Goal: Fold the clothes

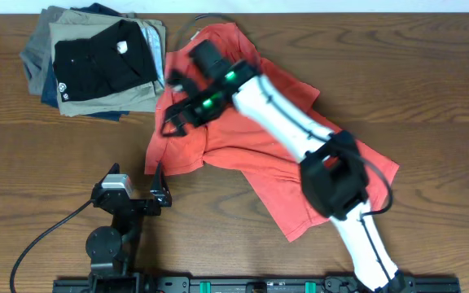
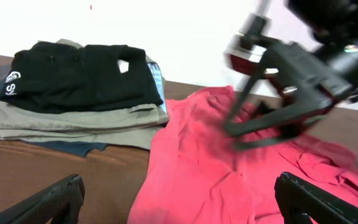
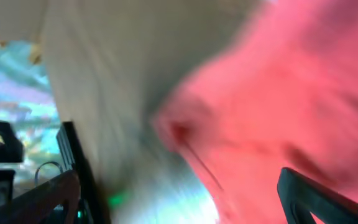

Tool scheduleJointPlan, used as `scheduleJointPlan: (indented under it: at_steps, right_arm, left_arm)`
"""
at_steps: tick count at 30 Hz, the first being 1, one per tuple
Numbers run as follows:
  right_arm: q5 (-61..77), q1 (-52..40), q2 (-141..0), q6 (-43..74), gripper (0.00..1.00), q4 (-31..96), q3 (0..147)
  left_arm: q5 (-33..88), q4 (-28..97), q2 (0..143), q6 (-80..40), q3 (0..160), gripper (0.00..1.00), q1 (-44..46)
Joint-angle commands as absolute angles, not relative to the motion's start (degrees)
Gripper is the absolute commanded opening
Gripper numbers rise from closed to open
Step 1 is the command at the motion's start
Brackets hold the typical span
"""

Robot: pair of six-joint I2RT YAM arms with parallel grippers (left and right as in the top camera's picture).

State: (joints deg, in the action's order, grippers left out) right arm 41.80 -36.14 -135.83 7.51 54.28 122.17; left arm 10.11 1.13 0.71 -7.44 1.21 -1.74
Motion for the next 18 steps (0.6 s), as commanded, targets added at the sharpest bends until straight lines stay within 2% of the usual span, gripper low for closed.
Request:
scheduleJointPlan:
  at_steps: [1,6,12,15,18]
  right_arm:
    - [39.86,-30.11,-131.74,7.64,0.99,59.99,123.00]
    - [41.87,-23.66,-131.68,7.68,0.99,71.07,123.00]
    - [41.21,-19.35,-130.91,9.50,0.76,79.66,123.00]
    - [34.30,-18.28,-129.14,11.94,0.71,85.65,123.00]
    - [20.29,-18.22,-126.08,18.09,0.70,91.18,123.00]
  left_arm:
    - [10.70,2.96,0.67,-7.11,0.23,0.98,-1.96]
    - [10.70,2.96,0.67,-7.11,0.23,0.98,-1.98]
    - [10.70,2.96,0.67,-7.11,0.23,0.98,-1.96]
    - [10.70,2.96,0.67,-7.11,0.23,0.98,-1.96]
    - [10.70,2.96,0.67,-7.11,0.23,0.98,-1.96]
